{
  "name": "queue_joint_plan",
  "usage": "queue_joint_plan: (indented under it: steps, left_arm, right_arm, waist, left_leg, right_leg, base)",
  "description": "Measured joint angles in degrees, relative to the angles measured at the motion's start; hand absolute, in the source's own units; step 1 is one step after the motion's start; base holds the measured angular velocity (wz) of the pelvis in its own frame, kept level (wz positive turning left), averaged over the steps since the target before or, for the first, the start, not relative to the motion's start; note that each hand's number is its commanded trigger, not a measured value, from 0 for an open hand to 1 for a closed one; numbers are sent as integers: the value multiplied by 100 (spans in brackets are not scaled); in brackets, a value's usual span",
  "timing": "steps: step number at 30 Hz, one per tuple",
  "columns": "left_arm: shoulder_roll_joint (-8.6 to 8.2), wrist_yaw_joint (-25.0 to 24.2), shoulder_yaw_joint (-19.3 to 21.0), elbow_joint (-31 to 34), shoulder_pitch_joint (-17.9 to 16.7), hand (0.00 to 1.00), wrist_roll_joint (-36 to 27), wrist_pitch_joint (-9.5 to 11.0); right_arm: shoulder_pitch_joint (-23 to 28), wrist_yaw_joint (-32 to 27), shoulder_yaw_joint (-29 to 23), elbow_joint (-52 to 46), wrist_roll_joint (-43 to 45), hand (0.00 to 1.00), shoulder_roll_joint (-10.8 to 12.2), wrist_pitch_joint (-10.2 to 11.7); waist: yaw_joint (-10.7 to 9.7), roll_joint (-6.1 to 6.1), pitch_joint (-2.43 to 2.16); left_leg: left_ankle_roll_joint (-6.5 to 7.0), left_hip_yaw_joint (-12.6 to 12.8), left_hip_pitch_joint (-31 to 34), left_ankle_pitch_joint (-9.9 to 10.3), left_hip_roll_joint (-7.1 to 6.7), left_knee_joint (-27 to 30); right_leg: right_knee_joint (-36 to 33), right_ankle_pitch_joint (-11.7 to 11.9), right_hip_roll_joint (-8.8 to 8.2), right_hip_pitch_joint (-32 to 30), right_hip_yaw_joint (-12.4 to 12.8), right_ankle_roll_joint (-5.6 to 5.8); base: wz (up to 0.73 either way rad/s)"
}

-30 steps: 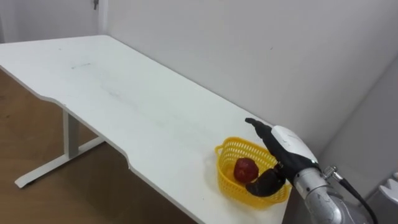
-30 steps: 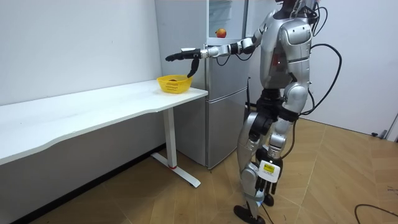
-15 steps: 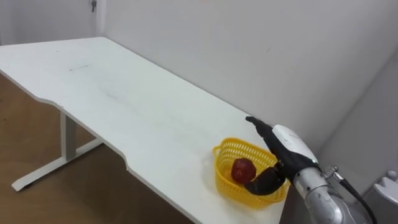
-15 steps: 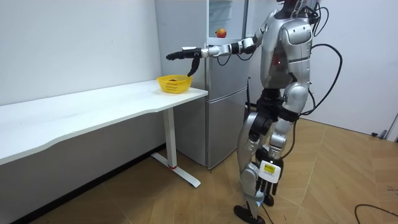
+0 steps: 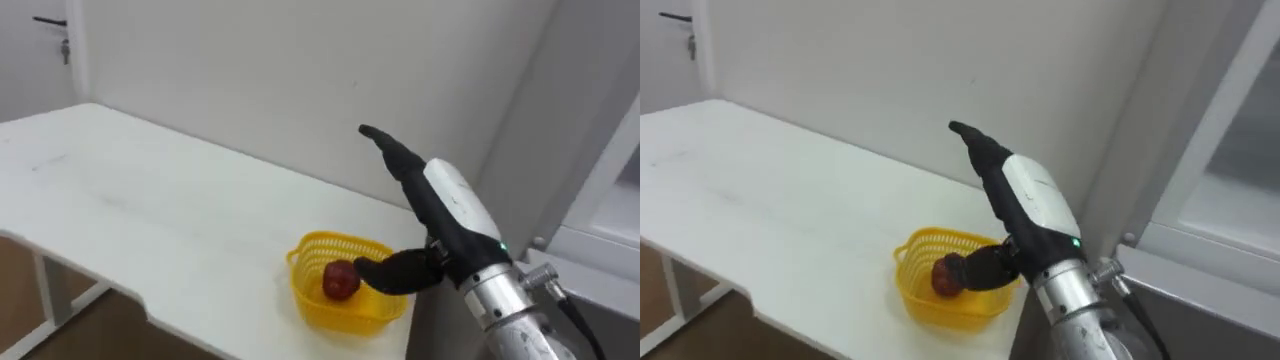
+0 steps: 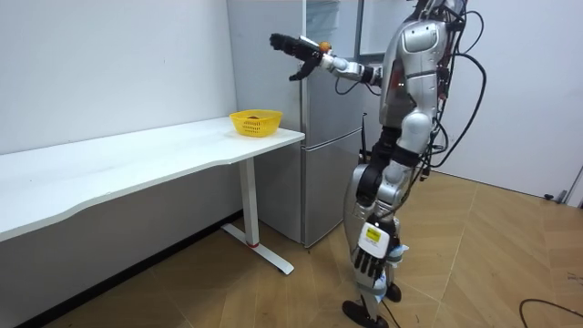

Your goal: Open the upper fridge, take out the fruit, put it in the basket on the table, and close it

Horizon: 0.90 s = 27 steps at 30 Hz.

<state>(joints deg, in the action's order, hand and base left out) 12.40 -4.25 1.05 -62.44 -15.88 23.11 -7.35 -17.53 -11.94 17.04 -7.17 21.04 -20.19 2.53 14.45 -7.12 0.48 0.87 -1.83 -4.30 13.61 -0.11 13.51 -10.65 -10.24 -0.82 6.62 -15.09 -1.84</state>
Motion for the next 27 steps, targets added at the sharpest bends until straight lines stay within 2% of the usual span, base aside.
queue_joint_plan:
  steps: [2, 3, 4, 5, 6, 7, 8, 12, 13, 17, 20, 23, 27]
  left_arm:
    - [-117, 1, 4, -14, -8, 0, 7, 97]
    - [-133, 4, 4, -50, -20, 0, 4, 146]
    - [-158, 16, 2, -144, 13, 0, -9, 218]
    - [-179, 42, 2, -203, 51, 0, -27, 266]
    - [-185, 62, -1, -232, 51, 0, -44, 279]
    - [-201, 121, 3, -320, 39, 0, -45, 311]
    - [-214, 133, 5, -405, 50, 0, -55, 343]
    - [-264, 141, -25, -423, 87, 0, -125, 409]
    - [-283, 158, -64, -433, 134, 0, -126, 409]
    - [-296, 333, -355, -442, 299, 0, -128, 500]
    - [-308, 360, -522, -451, 301, 0, -126, 525]
    - [-321, 346, -647, -456, 286, 0, -127, 525]
    - [-351, 329, -679, -453, 257, 0, -127, 525]
  right_arm:
    - [400, -37, -302, -429, 61, 0, 227, 119]
    - [464, -52, -331, -501, 74, 0, 249, 138]
    - [576, -60, -399, -664, 73, 0, 305, 178]
    - [678, -66, -422, -856, 89, 0, 356, 197]
    - [750, -71, -450, -976, 137, 0, 378, 224]
    - [849, -83, -492, -1175, 230, 0, 424, 301]
    - [939, -111, -504, -1374, 237, 0, 454, 345]
    - [1091, -298, -554, -1668, 182, 0, 482, 554]
    - [1150, -352, -557, -1718, 200, 0, 535, 565]
    - [1671, -471, -572, -2053, 239, 0, 813, 680]
    - [1912, -565, -598, -2183, 237, 0, 859, 805]
    - [1952, -747, -762, -2283, 220, 0, 945, 892]
    - [1951, -986, -958, -2348, 258, 0, 960, 1018]
  waist:
    - [-123, 172, -2]
    - [-168, 215, -9]
    - [-246, 320, -10]
    - [-323, 395, -62]
    - [-346, 413, -86]
    - [-404, 471, -82]
    - [-490, 512, -99]
    - [-730, 550, -83]
    - [-829, 545, -78]
    - [-990, 554, -79]
    - [-1113, 618, -71]
    - [-1222, 685, -54]
    - [-1286, 733, -67]
  left_leg:
    - [5, 125, -41, 5, 30, -23]
    - [5, 148, -52, 5, 30, -40]
    - [5, 236, -124, 3, 32, -110]
    - [5, 338, -147, 3, 52, -160]
    - [3, 367, -163, 1, 57, -186]
    - [2, 452, -222, 1, 75, -224]
    - [2, 513, -254, 1, 88, -237]
    - [-3, 658, -347, -1, 110, -281]
    - [-2, 672, -344, -1, 110, -282]
    - [-6, 713, -357, 4, 119, -341]
    - [-7, 768, -399, 4, 128, -392]
    - [-8, 790, -404, 5, 128, -417]
    - [-9, 828, -389, 5, 133, -431]
  right_leg:
    - [-4, 2, 12, -15, 107, 1]
    - [-4, 2, 12, -20, 127, 2]
    - [-16, 4, 27, -30, 232, 2]
    - [-21, 6, 48, -66, 324, -2]
    - [-20, 7, 82, -74, 376, -3]
    - [-19, 7, 99, -71, 439, -4]
    - [-14, 9, 98, -73, 523, -7]
    - [0, 9, 141, -53, 664, -7]
    - [-1, 9, 169, -67, 713, -7]
    - [-4, 9, 190, -101, 750, -7]
    - [-15, 9, 203, -108, 804, -8]
    - [-15, 9, 211, -127, 854, -8]
    - [-11, 10, 222, -171, 856, -8]
  base:
    - [-25]
    - [-29]
    - [-38]
    - [-39]
    - [-39]
    - [-32]
    - [-31]
    - [-20]
    - [-8]
    - [-6]
    - [-11]
    - [-5]
    - [-5]
